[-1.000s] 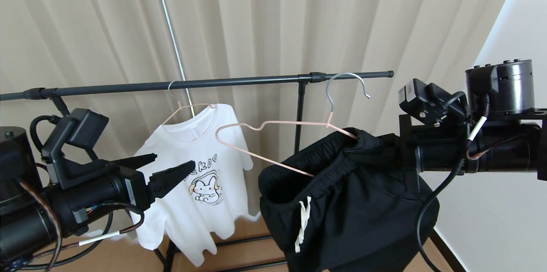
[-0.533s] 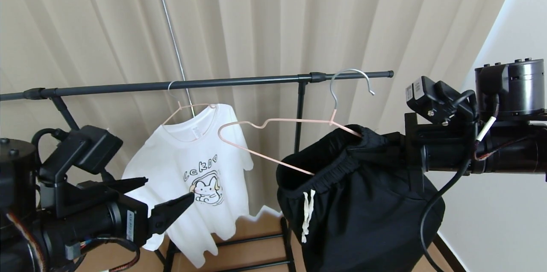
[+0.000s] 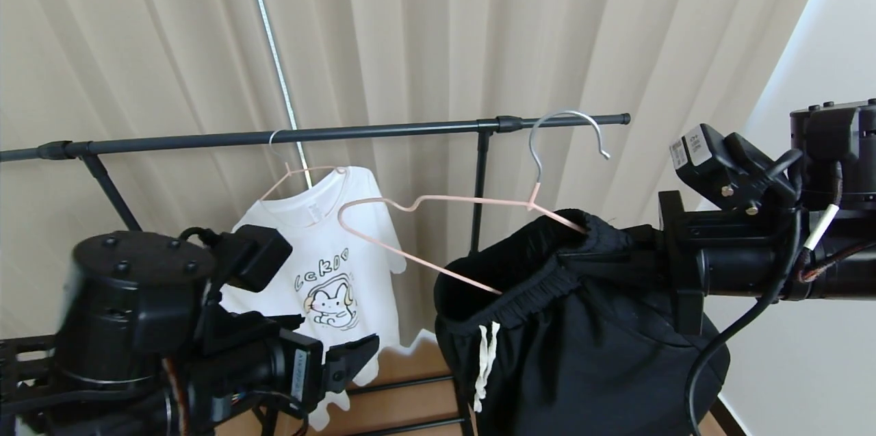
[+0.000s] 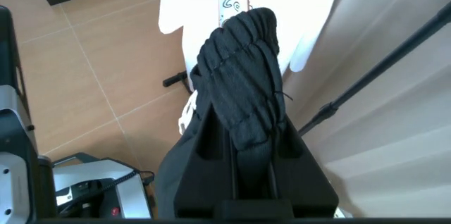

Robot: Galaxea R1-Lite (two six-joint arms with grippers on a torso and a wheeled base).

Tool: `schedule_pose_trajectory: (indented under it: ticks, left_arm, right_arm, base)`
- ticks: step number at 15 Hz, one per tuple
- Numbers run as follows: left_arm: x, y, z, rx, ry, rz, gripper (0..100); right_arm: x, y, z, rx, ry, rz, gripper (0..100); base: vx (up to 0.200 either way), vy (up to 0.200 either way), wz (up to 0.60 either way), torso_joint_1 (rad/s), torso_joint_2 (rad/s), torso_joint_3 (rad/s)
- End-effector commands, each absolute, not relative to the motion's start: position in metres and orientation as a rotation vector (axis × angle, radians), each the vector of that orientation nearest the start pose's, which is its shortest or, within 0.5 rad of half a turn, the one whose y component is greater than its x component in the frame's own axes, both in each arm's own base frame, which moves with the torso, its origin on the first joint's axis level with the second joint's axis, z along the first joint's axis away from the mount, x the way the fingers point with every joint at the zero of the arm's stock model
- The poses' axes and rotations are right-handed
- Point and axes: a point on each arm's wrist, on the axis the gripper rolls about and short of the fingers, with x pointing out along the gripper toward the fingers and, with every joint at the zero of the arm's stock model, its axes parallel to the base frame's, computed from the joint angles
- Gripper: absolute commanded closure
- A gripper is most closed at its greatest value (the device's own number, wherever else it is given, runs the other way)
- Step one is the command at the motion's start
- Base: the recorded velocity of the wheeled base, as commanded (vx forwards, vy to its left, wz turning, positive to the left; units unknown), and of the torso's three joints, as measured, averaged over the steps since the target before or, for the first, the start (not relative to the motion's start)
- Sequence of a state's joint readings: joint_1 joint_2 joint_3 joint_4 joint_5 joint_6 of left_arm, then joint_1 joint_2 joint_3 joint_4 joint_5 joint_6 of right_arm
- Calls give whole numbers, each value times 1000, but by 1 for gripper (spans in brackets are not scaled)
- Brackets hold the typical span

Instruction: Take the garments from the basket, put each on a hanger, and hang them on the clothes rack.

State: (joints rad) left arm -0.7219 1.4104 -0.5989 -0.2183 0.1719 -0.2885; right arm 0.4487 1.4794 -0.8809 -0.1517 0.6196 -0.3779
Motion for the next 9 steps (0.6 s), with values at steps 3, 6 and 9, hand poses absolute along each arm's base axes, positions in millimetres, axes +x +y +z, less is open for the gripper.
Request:
schedule_pose_trajectory:
  ticks: [3,6,9]
  left_arm:
    - [198,-183,136,-99,746,-399,0]
    - [209,-195,131,-138,763,-376,0]
    - [229,-219,110,-156,682,-312,0]
  right_arm:
    - [210,125,221,-300,254,1158,100]
    - [208,129,221,-297,255,1174,100]
    - [205,131,221,-299,254,1187,100]
  base:
    - [0,0,0,0,0,0]
    - [0,0,0,0,0,0]
    - [0,0,0,0,0,0]
